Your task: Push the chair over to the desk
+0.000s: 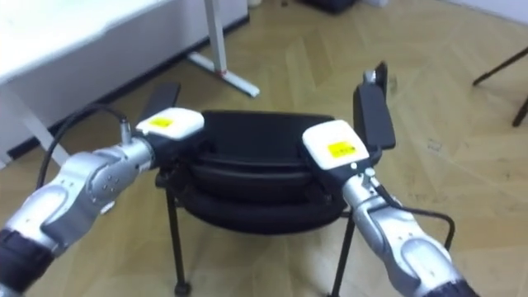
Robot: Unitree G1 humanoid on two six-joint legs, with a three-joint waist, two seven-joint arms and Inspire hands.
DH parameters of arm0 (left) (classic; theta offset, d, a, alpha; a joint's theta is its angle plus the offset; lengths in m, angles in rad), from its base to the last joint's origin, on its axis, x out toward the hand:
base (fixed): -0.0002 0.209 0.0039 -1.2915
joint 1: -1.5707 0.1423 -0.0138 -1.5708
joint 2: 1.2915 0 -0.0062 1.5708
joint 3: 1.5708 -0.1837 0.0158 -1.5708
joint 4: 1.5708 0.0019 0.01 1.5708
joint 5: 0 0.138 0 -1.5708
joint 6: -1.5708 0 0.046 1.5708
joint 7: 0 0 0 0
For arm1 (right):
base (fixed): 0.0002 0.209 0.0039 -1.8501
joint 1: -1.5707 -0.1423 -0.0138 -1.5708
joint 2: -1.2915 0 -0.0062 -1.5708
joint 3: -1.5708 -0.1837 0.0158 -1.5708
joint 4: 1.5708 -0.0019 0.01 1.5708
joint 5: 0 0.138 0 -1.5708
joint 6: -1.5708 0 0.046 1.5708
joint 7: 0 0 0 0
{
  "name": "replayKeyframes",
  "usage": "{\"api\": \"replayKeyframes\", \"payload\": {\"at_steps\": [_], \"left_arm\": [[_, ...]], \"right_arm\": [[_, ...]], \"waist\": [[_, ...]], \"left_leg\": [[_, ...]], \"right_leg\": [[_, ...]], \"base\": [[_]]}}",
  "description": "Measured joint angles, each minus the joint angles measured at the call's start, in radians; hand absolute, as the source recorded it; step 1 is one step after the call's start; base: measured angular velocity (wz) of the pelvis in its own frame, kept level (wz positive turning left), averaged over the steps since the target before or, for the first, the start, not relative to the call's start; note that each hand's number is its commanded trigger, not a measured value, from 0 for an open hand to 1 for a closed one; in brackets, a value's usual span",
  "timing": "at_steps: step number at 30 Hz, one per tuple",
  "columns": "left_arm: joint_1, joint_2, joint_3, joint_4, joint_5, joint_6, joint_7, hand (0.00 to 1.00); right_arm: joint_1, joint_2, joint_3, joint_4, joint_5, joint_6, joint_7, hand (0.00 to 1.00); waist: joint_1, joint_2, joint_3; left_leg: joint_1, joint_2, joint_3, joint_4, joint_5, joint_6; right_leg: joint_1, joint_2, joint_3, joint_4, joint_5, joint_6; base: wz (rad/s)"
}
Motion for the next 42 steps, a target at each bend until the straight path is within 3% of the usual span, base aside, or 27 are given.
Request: {"api": "replayKeyframes", "payload": {"at_steps": [3, 4, 5, 6, 7, 9, 12, 15, 16, 17, 18, 19, 23, 24, 25, 26, 27, 30, 31, 32, 34, 36, 37, 39, 40, 41, 42], "left_arm": [[-0.003, 0.001, 0.002, 0.015, -0.001, -0.002, -0.001, 1.00], [-0.003, 0.001, 0.000, 0.025, -0.002, -0.008, -0.005, 1.00], [-0.002, 0.002, 0.000, 0.030, -0.001, -0.009, -0.011, 1.00], [-0.002, 0.003, 0.000, 0.030, -0.001, -0.009, -0.012, 1.00], [0.001, 0.004, 0.002, 0.030, 0.001, -0.009, -0.010, 1.00], [0.006, 0.004, 0.003, 0.033, 0.000, -0.011, -0.005, 1.00], [0.008, -0.004, 0.002, 0.037, 0.004, -0.010, 0.026, 1.00], [0.032, -0.011, 0.005, 0.038, 0.009, -0.020, 0.056, 1.00], [0.041, -0.011, 0.007, 0.033, 0.010, -0.022, 0.063, 1.00], [0.048, -0.010, 0.011, 0.029, 0.010, -0.022, 0.064, 1.00], [0.076, -0.005, 0.028, 0.013, 0.014, -0.024, 0.063, 1.00], [0.088, -0.003, 0.037, -0.008, 0.018, -0.024, 0.061, 1.00], [0.082, -0.004, 0.049, -0.025, 0.010, -0.023, 0.066, 1.00], [0.078, -0.004, 0.049, -0.024, 0.007, -0.026, 0.065, 1.00], [0.070, -0.005, 0.049, -0.024, 0.004, -0.030, 0.066, 1.00], [0.062, -0.007, 0.049, -0.024, -0.001, -0.030, 0.066, 1.00], [0.060, -0.007, 0.049, -0.023, -0.001, -0.029, 0.069, 1.00], [0.061, -0.006, 0.031, -0.013, 0.003, -0.025, 0.082, 1.00], [0.063, -0.001, 0.013, -0.012, 0.003, -0.028, 0.095, 1.00], [0.063, 0.007, 0.004, -0.012, 0.001, -0.033, 0.100, 1.00], [0.061, 0.033, 0.018, -0.013, -0.006, -0.051, 0.117, 1.00], [0.061, 0.032, 0.039, 0.004, -0.007, -0.047, 0.128, 1.00], [0.062, 0.042, 0.039, 0.008, -0.007, -0.045, 0.136, 1.00], [0.062, 0.052, 0.040, 0.008, -0.002, -0.045, 0.135, 1.00], [0.063, 0.047, 0.055, 0.004, 0.000, -0.044, 0.131, 1.00], [0.064, 0.039, 0.055, 0.007, 0.004, -0.036, 0.133, 1.00], [0.063, 0.037, 0.054, 0.004, 0.009, -0.035, 0.126, 1.00]], "right_arm": [[-0.008, 0.006, 0.000, 0.005, 0.000, -0.010, 0.027, 1.00], [-0.002, 0.009, 0.001, 0.005, 0.000, -0.011, 0.039, 1.00], [-0.002, 0.012, 0.001, 0.003, 0.000, -0.016, 0.056, 1.00], [-0.002, 0.012, 0.001, 0.003, 0.000, -0.019, 0.061, 1.00], [-0.002, 0.013, 0.001, 0.003, 0.000, -0.023, 0.066, 1.00], [-0.002, 0.011, 0.006, 0.003, 0.000, -0.028, 0.066, 1.00], [-0.008, 0.006, 0.007, 0.001, 0.001, -0.023, 0.063, 1.00], [-0.006, -0.011, 0.014, -0.004, 0.000, -0.032, 0.065, 1.00], [-0.005, -0.018, 0.021, -0.010, 0.004, -0.033, 0.066, 1.00], [-0.004, -0.018, 0.025, -0.011, 0.007, -0.033, 0.068, 1.00], [0.004, -0.014, 0.029, -0.015, 0.006, -0.032, 0.079, 1.00], [0.016, -0.019, 0.028, -0.040, 0.003, -0.028, 0.080, 1.00], [0.023, -0.060, 0.028, -0.106, 0.005, -0.024, 0.089, 1.00], [0.023, -0.065, 0.028, -0.116, 0.007, -0.020, 0.095, 1.00], [0.023, -0.078, 0.028, -0.127, 0.011, -0.021, 0.099, 1.00], [0.023, -0.091, 0.027, -0.129, 0.019, -0.033, 0.094, 1.00], [0.023, -0.094, 0.027, -0.129, 0.020, -0.039, 0.091, 1.00], [0.049, -0.087, 0.027, -0.117, 0.021, -0.047, 0.074, 1.00], [0.067, -0.087, 0.028, -0.115, 0.024, -0.051, 0.064, 1.00], [0.072, -0.088, 0.029, -0.110, 0.024, -0.056, 0.060, 1.00], [0.044, -0.063, 0.037, -0.090, 0.020, -0.064, 0.039, 1.00], [-0.001, -0.051, 0.051, -0.066, 0.013, -0.067, 0.030, 1.00], [-0.029, -0.051, 0.073, -0.051, 0.008, -0.067, 0.019, 1.00], [-0.038, -0.035, 0.079, -0.041, -0.004, -0.066, 0.017, 1.00], [-0.044, -0.034, 0.079, -0.046, -0.003, -0.068, 0.020, 1.00], [-0.044, -0.034, 0.079, -0.042, -0.003, -0.065, 0.024, 1.00], [-0.048, -0.034, 0.079, -0.038, -0.003, -0.062, 0.032, 1.00]], "waist": [[0.011, -0.014, 0.0073], [0.009, -0.019, 0.0086], [0.011, -0.027, 0.0089], [0.013, -0.031, 0.0072], [0.023, -0.039, 0.0094], [0.036, -0.051, 0.0120], [0.052, -0.062, 0.0150], [0.053, -0.057, 0.0114], [0.056, -0.054, 0.0084], [0.060, -0.055, 0.0062], [0.060, -0.062, -0.0123], [0.048, -0.070, -0.0158], [0.028, -0.086, -0.0164], [0.027, -0.085, -0.0164], [0.027, -0.093, -0.0165], [0.025, -0.102, -0.0169], [0.025, -0.103, -0.0164], [0.025, -0.097, -0.0136], [0.027, -0.090, -0.0117], [0.027, -0.081, -0.0075], [0.044, -0.073, -0.0023], [0.047, -0.037, 0.0137], [0.049, -0.029, 0.0148], [0.052, -0.048, 0.0092], [0.053, -0.056, 0.0096], [0.057, -0.050, 0.0061], [0.068, -0.047, 0.0022]], "left_leg": [[-0.033, 0.049, 0.036, 0.189, 0.006, -0.021], [-0.048, 0.074, 0.043, 0.267, 0.023, -0.050], [-0.059, 0.096, 0.049, 0.335, 0.047, -0.080], [-0.070, 0.106, 0.052, 0.369, 0.066, -0.082], [-0.092, 0.123, 0.057, 0.431, 0.118, -0.081], [-0.130, 0.129, 0.050, 0.497, 0.180, -0.081], [-0.247, 0.126, 0.048, 0.443, 0.123, -0.061], [-0.326, 0.108, 0.077, 0.170, 0.157, -0.083], [-0.325, 0.096, 0.082, 0.017, 0.212, -0.073], [-0.323, 0.090, 0.081, -0.026, 0.264, -0.055], [-0.308, 0.066, 0.073, -0.079, 0.343, -0.032], [-0.296, 0.039, 0.066, -0.091, 0.376, -0.022], [-0.269, -0.034, 0.094, -0.099, 0.350, 0.007], [-0.254, -0.041, 0.140, -0.105, 0.324, 0.020], [-0.240, -0.057, 0.151, -0.111, 0.307, 0.025], [-0.231, -0.074, 0.150, -0.107, 0.292, 0.033], [-0.225, -0.078, 0.146, -0.096, 0.282, 0.034], [-0.180, -0.081, 0.067, -0.090, 0.261, 0.033], [-0.154, -0.070, 0.026, -0.106, 0.258, 0.030], [-0.143, -0.063, -0.008, -0.116, 0.257, 0.028], [-0.134, -0.061, -0.139, -0.115, 0.233, -0.012], [-0.128, -0.054, -0.223, -0.117, 0.225, -0.030], [-0.122, -0.056, -0.274, -0.123, 0.214, -0.051], [-0.119, -0.065, -0.332, -0.106, 0.195, -0.080], [-0.144, -0.071, -0.354, -0.061, 0.162, -0.101], [-0.153, -0.055, -0.355, -0.038, 0.150, -0.100], [-0.154, -0.017, -0.301, -0.030, 0.150, -0.099]], "right_leg": [[0.032, -0.005, -0.035, 0.060, -0.085, -0.021], [0.058, -0.005, -0.047, 0.076, -0.124, -0.027], [0.080, -0.003, -0.050, 0.088, -0.155, -0.034], [0.087, -0.001, -0.050, 0.094, -0.165, -0.035], [0.106, -0.001, -0.051, 0.094, -0.178, -0.042], [0.138, -0.005, -0.048, 0.080, -0.192, -0.048], [0.171, -0.012, -0.049, 0.062, -0.217, -0.055], [0.232, -0.020, -0.086, 0.018, -0.237, -0.040], [0.252, -0.025, -0.111, 0.011, -0.254, -0.030], [0.265, -0.028, -0.120, 0.009, -0.263, -0.024], [0.292, -0.042, -0.136, 0.001, -0.278, -0.006], [0.315, -0.058, -0.157, -0.012, -0.287, 0.011], [0.340, -0.127, -0.202, 0.023, -0.301, 0.059], [0.328, -0.155, -0.209, 0.096, -0.302, 0.064], [0.290, -0.196, -0.209, 0.211, -0.300, 0.068], [0.257, -0.237, -0.206, 0.321, -0.280, 0.097], [0.247, -0.248, -0.202, 0.359, -0.261, 0.097], [0.235, -0.232, -0.176, 0.452, -0.095, 0.092], [0.228, -0.209, -0.157, 0.480, 0.004, 0.098], [0.211, -0.200, -0.147, 0.503, 0.018, 0.098], [0.096, -0.190, -0.109, 0.582, -0.118, 0.091], [0.010, -0.178, -0.072, 0.533, -0.169, 0.089], [-0.028, -0.178, -0.039, 0.433, -0.178, 0.091], [-0.019, -0.176, 0.066, 0.183, -0.166, 0.104], [-0.002, -0.174, 0.092, 0.109, -0.105, 0.105], [0.013, -0.159, 0.072, 0.097, -0.115, 0.100], [0.039, -0.145, 0.021, 0.069, -0.126, 0.079]], "base": [[-0.03], [0.26], [0.25], [0.13], [0.00], [0.10], [-0.01], [-0.06], [-0.13], [-0.24], [-0.07], [0.07], [0.30], [0.23], [0.44], [0.46], [0.48], [0.59], [0.60], [0.58], [0.26], [0.30], [0.62], [0.82], [0.84], [0.84], [0.82]]}}
